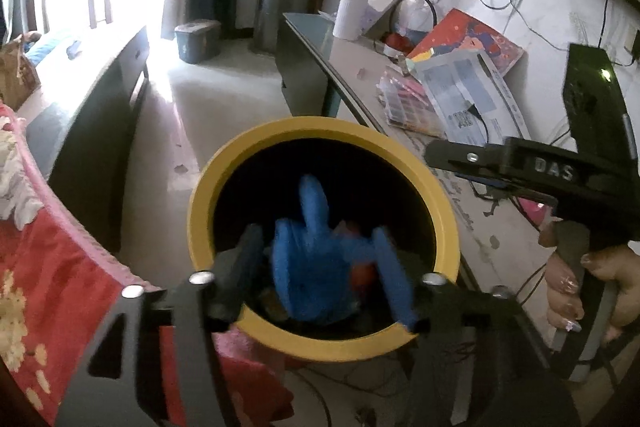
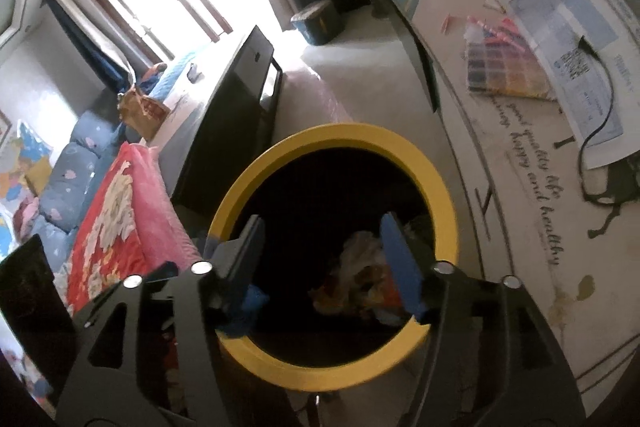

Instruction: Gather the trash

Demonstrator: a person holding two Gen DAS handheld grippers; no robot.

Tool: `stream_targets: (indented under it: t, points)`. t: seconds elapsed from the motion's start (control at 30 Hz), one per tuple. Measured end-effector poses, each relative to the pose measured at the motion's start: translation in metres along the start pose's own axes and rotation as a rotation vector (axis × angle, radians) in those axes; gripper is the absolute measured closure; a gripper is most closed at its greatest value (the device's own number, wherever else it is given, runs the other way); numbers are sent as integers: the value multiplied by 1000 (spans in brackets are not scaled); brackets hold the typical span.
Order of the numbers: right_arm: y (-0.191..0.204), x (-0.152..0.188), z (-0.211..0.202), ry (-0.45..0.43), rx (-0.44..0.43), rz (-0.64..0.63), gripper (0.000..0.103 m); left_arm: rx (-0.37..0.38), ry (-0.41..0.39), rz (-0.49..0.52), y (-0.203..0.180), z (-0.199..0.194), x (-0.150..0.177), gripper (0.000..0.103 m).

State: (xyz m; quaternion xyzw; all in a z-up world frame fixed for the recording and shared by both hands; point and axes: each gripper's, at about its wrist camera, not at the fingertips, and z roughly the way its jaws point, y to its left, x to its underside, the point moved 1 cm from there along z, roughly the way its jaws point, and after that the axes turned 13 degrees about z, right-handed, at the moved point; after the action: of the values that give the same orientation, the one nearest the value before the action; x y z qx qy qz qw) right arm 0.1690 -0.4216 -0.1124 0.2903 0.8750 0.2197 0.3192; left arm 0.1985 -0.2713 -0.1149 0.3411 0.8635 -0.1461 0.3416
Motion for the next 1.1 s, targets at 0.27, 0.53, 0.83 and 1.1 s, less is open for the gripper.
stream_targets:
  t: [0.27,0.53,0.83,1.1]
  points:
    - [28,19,-43,-118,32,-115,16,-89,-70,-54,19,-51,6,9]
    - [74,70,-75,-252,34,-213,11,-233,-145,-100,34,-120,29,7]
    - [120,140,-105,-448,-27,-445,11,-408,-228,-158,47,-195,74,7]
    - [130,167,-121,-535,-94,-446,11,-515,-264,-232,56,-234,112,6]
